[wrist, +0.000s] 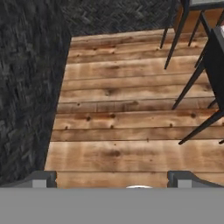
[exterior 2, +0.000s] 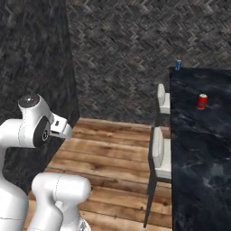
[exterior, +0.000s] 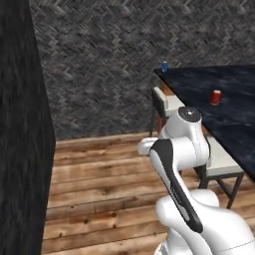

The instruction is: Four empty soda cans are scattered around the kitchen. Gather all the cans and cluster them next to the stove for recycling.

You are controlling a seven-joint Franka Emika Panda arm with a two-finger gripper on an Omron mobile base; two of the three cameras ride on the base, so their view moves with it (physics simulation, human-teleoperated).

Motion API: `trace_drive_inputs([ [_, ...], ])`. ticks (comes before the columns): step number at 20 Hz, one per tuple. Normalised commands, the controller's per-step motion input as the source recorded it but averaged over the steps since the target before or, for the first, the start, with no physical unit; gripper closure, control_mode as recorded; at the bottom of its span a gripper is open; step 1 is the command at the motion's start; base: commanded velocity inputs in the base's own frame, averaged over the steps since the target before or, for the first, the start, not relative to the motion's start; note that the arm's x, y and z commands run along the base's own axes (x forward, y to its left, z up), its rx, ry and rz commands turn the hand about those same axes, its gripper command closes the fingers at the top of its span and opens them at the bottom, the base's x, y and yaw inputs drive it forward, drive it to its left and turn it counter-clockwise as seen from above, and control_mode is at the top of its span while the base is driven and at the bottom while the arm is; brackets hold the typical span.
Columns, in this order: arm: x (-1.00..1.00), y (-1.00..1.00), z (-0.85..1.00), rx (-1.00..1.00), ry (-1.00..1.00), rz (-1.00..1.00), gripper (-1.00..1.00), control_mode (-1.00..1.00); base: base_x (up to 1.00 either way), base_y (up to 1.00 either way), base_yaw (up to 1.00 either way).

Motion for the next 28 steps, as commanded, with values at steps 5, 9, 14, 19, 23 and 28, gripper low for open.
trace_drive_inputs([
  [5,0.00,0.00,0.00,0.00,0.00,0.00,-1.00,1.00,0.66,0.05,0.00],
  [9,0.00,0.00,0.00,0.00,0.00,0.00,-1.00,1.00,0.66,0.05,0.00],
  [14,0.00,0.00,0.00,0.00,0.00,0.00,-1.00,1.00,0.66,0.06,0.00],
  [19,0.00,0.00,0.00,0.00,0.00,0.00,-1.00,1.00,0.65,0.07,0.00],
  [23,0.00,0.00,0.00,0.00,0.00,0.00,-1.00,1.00,0.62,0.12,-0.01],
  [28,0.00,0.00,0.00,0.00,0.00,0.00,-1.00,1.00,0.57,0.15,-0.10],
])
